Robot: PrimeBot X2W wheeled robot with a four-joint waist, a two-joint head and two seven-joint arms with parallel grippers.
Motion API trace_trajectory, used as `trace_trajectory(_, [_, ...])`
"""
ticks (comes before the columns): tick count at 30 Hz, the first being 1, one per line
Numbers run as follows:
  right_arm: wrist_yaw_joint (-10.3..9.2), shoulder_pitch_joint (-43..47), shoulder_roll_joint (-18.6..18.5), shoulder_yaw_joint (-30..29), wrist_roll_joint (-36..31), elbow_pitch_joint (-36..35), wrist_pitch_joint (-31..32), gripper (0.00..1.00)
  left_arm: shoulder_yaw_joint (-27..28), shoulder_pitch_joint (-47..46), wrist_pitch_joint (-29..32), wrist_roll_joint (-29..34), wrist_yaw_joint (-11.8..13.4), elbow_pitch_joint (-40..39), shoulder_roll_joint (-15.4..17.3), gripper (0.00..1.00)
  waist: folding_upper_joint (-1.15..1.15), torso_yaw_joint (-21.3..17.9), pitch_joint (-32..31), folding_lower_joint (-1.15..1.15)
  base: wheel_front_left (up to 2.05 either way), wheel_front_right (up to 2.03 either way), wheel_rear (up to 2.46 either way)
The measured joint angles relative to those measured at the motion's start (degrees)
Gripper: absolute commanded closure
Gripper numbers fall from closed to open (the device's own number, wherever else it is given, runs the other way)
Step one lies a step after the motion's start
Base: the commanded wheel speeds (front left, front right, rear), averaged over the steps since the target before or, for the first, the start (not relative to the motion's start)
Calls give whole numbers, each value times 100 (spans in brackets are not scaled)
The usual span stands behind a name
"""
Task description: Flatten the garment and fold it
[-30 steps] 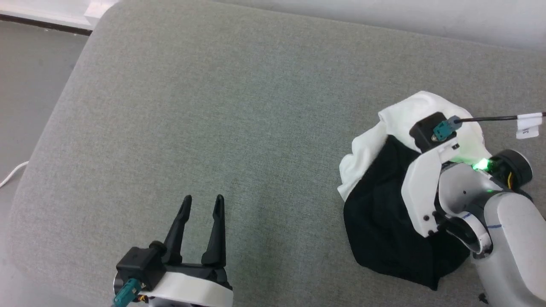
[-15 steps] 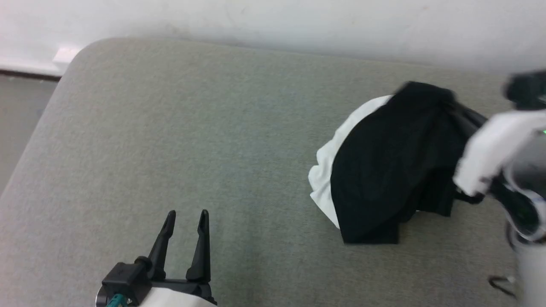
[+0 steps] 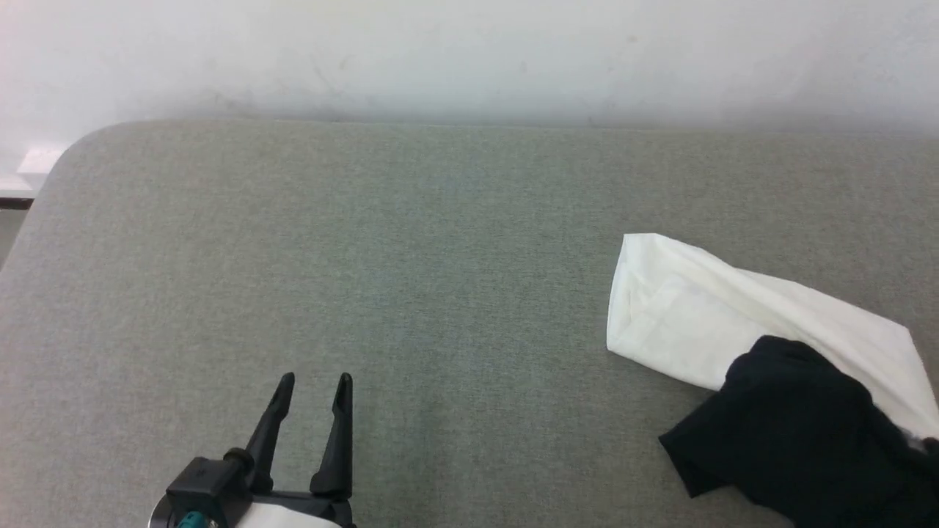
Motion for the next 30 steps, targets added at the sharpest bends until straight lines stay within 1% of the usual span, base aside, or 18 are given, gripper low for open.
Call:
trace_trajectory(1, [0,58,8,78,41,116,-136,100,2,1,34,0,8,-24,14,0,0,-28,-6,0,0,0,0])
trace_trajectory(2, [0,73,15,151,24,192,-285,97,3,2,45,0,15,-47,23,0,0,-52,-13,0,0,0,0])
trace_trajectory(3, [0,67,13,241,-30,231,-417,55,2,2,46,0,18,-62,31,0,0,-73,-21,1,0,0,0])
trace_trajectory(4, [0,40,12,333,-62,248,-517,0,-4,4,63,1,46,-81,35,0,0,-92,-28,0,0,0,0])
trace_trajectory(7, [0,-182,14,635,-236,120,-677,0,-42,7,122,2,58,-132,35,0,0,-108,-49,1,0,0,0])
trace_trajectory(10, [0,-597,14,928,-467,-387,-657,0,-81,3,122,2,58,-156,27,0,0,-51,-56,1,0,0,0])
trace_trajectory(13, [0,-1048,7,1359,-711,-909,-309,0,-120,-12,113,2,59,-187,-1,0,0,48,-48,1,0,0,0])
trace_trajectory(16, [0,-1455,-96,1864,-753,-1043,321,0,-149,-16,92,1,65,-188,-35,0,0,170,-10,1,0,0,0])
trace_trajectory(20, [-1,-1884,-468,2452,-753,-683,1538,0,-200,-42,36,-1,65,-143,-82,0,0,324,128,1,0,0,0])
trace_trajectory(21, [0,-1974,-615,2621,-766,-556,1856,0,-211,-76,29,-4,64,-118,-98,0,0,363,173,2,0,0,0])
trace_trajectory(23, [0,-2151,-888,2893,-777,-310,2270,0,-232,-174,-13,-14,63,-63,-119,0,0,447,269,2,0,0,0])
trace_trajectory(26, [0,-2448,-1265,3245,-814,43,2573,0,-268,-333,-54,-30,33,29,-144,0,0,590,428,2,0,0,0])
trace_trajectory(30, [0,-2681,-1537,3576,-831,530,2688,0,-325,-503,-116,-60,-20,163,-186,0,0,803,642,2,0,0,0])
